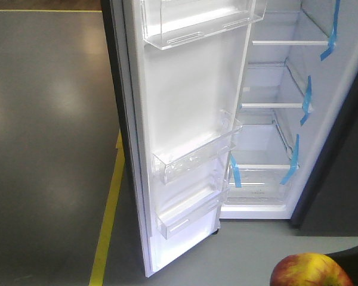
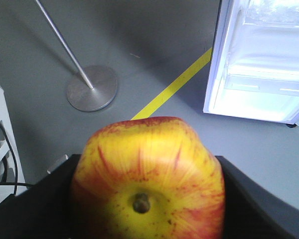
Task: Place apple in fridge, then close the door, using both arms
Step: 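Creep the base closer to the open door bins, apple in right gripper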
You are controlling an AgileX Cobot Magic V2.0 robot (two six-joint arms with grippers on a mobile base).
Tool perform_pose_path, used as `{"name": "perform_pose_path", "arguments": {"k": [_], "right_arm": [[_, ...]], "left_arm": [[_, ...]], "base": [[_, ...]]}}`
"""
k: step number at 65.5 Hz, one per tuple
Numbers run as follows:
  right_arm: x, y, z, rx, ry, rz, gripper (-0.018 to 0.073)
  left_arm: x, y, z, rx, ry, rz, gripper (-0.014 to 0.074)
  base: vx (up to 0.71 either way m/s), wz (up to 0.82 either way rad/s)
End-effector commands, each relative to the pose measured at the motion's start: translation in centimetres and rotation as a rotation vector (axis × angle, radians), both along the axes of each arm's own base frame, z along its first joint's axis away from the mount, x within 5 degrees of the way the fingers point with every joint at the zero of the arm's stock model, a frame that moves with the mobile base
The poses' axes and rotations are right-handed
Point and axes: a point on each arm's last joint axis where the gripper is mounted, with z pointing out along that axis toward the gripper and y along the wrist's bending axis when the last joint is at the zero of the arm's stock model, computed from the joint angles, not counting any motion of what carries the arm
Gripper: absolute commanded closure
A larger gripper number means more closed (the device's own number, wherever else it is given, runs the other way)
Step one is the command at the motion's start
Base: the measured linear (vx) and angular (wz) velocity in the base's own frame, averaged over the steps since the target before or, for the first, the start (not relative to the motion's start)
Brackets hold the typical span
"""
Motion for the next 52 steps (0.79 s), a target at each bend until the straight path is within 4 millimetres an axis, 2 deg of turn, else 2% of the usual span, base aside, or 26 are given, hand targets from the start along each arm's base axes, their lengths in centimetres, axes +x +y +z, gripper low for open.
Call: {"name": "perform_pose_path", "arguments": {"k": [1, 52], "right_arm": [[0.3, 0.2, 1.23, 0.058, -0.063, -0.012, 0.0492], [0.29, 0.19, 1.22, 0.058, -0.063, -0.012, 0.0492]], "left_arm": [[-0.04, 0.05, -0.25, -0.007, -0.06, 0.006, 0.0602], [-0.04, 0.05, -0.25, -0.007, -0.06, 0.006, 0.0602]], "base": [[0.05, 0.0], [0.06, 0.0]]}}
